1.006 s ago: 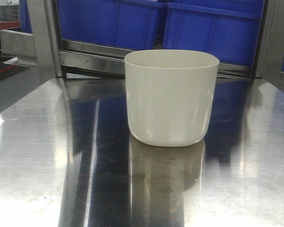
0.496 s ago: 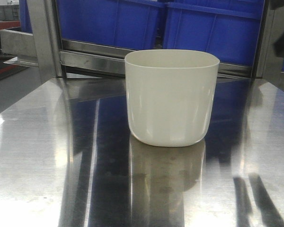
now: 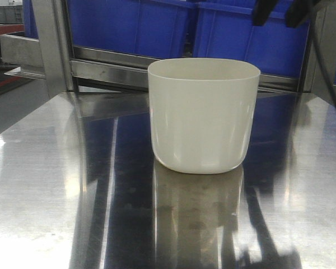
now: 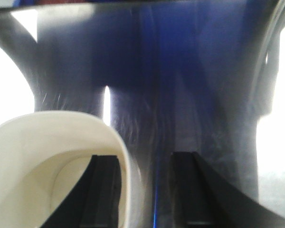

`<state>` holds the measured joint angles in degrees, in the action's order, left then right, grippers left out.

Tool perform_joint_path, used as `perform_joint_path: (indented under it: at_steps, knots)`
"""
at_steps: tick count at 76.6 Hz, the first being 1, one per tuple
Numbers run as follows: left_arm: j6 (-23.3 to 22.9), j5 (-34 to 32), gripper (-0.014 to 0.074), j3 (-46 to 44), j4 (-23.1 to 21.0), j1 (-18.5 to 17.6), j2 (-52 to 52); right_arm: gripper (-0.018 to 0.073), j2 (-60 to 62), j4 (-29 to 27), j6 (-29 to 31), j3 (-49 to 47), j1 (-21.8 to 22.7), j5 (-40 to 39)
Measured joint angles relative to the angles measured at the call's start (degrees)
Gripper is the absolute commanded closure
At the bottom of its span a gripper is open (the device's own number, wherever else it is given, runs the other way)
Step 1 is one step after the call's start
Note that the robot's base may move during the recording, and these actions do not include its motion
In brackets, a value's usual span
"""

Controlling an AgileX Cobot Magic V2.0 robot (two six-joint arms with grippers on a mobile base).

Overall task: Move white bin to right shelf second layer
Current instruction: 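Lower the right gripper onto the white bin's rim and close it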

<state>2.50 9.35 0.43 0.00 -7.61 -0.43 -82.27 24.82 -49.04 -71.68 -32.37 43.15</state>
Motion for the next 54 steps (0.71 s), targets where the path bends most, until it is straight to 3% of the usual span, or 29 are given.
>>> perform_joint_path:
  at_steps: [25,54]
  knots:
    - [0.00,0.00,0.0512,0.00,0.00,0.00,0.00,0.0195,-4.09,-8.83,7.31,-3.31,-0.28,4.78]
    - [0.00,0.00,0.0512,0.00,0.00,0.00,0.00,0.0195,-5.44,-9.41,8.51,-3.55,-0.28,5.33]
